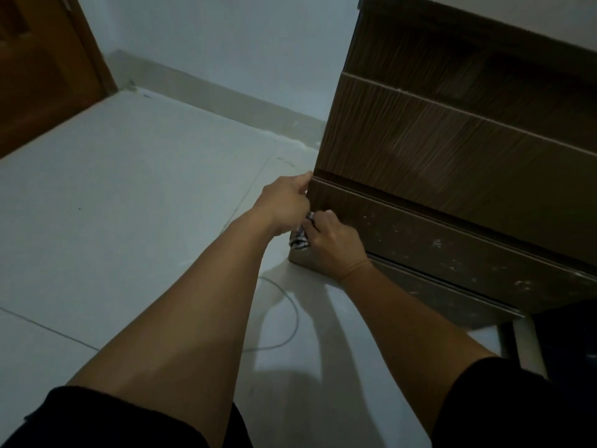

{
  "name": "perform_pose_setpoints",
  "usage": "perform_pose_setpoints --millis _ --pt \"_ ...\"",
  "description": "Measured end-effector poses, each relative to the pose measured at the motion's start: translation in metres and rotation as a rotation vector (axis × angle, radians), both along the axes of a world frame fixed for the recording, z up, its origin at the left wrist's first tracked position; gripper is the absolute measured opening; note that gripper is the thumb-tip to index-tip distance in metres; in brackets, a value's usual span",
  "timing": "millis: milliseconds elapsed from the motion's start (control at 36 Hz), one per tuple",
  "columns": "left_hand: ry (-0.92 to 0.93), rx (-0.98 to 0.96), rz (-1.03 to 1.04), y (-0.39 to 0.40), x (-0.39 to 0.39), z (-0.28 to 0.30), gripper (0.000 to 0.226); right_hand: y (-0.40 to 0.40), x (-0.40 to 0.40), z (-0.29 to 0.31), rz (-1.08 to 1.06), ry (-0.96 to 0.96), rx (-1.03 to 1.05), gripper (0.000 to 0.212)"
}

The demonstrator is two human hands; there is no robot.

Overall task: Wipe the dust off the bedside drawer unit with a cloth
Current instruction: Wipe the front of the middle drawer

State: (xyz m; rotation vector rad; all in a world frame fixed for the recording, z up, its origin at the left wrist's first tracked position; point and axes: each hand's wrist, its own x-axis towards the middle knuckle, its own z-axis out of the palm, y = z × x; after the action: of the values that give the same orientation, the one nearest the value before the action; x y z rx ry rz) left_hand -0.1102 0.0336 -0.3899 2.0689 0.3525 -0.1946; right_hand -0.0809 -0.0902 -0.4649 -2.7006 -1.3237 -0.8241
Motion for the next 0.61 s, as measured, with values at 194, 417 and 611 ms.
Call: perform_pose_setpoints --millis 194,417,611 --pt "0.027 0.110 -0.101 0.000 -0.009 0.006 0.069 0.007 0.000 -0.028 -0.140 0.126 -0.187 0.006" --pt "-0.067 0.286 -0.188 0.001 -0.031 0.021 0.070 -0.009 -0.013 0.003 -0.136 0.276 -0.133 0.023" --pt "-0.135 0.506 -0.276 -0.005 -0.039 0.016 0.077 -0.035 -0.028 0.053 -0.066 0.001 0.062 0.024"
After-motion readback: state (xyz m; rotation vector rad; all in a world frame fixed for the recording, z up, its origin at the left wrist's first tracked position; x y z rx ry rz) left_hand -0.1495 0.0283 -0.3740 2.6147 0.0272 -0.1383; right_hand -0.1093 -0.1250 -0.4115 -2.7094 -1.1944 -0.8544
